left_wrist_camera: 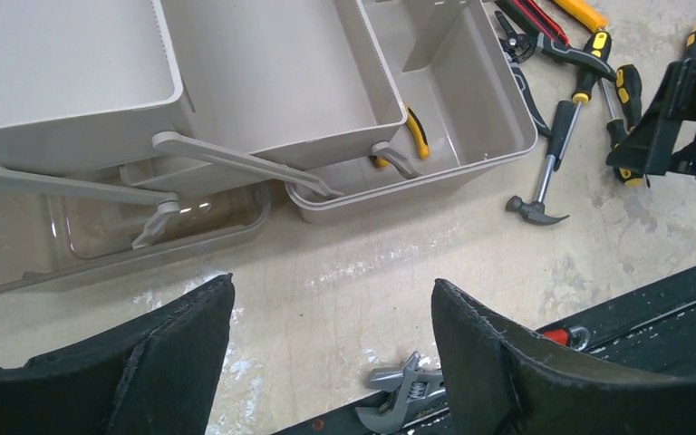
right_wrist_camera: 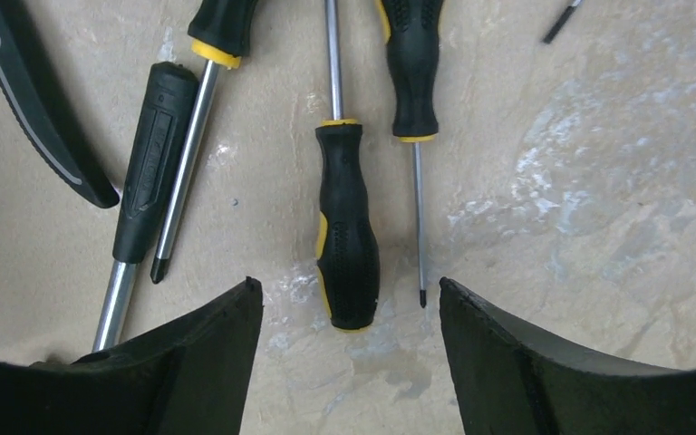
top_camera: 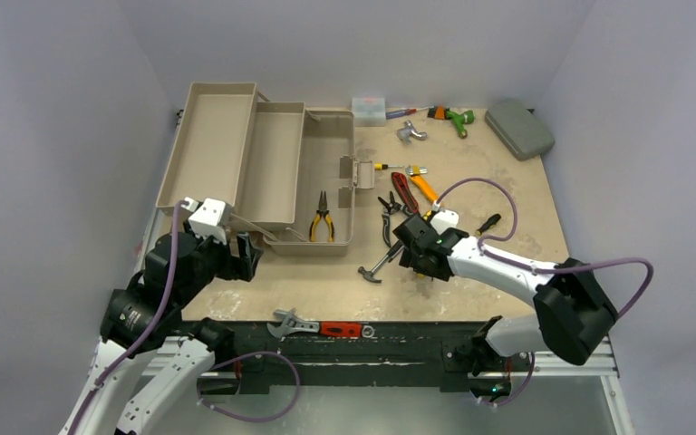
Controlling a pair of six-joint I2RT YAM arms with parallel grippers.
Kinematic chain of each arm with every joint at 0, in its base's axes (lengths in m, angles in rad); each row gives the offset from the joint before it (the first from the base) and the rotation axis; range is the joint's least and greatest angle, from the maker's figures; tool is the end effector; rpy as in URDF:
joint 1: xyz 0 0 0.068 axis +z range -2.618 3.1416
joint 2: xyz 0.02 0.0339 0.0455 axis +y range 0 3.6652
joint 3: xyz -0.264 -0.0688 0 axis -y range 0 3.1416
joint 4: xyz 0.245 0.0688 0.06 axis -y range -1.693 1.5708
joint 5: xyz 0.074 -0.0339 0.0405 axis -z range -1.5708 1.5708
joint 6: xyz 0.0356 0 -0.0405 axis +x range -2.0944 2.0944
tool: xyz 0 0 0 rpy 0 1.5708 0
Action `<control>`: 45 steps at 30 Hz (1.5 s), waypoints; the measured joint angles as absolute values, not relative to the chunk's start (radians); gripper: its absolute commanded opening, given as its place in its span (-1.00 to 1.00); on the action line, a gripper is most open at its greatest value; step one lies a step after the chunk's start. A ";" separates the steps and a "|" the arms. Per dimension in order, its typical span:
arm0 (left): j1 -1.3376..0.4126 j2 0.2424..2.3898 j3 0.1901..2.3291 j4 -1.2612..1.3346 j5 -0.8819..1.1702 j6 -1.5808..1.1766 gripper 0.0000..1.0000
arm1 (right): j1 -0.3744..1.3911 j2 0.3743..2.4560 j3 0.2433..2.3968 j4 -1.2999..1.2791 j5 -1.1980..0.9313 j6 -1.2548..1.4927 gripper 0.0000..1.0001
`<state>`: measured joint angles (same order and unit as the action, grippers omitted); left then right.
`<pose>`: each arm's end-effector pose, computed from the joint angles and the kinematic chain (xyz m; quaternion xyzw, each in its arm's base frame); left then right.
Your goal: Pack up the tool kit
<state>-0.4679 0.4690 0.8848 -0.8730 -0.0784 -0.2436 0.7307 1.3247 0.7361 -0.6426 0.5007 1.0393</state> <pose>0.0750 -0.0348 0.3383 0.0744 0.8453 -0.1527 0.5066 0.1811 0.1393 0.1842 0.1881 0.9371 -0.0279 0.2927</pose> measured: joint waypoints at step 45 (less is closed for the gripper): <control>-0.468 0.419 0.885 -0.854 -0.012 -0.242 0.56 | 0.730 1.514 1.163 -0.110 -0.131 0.556 -0.99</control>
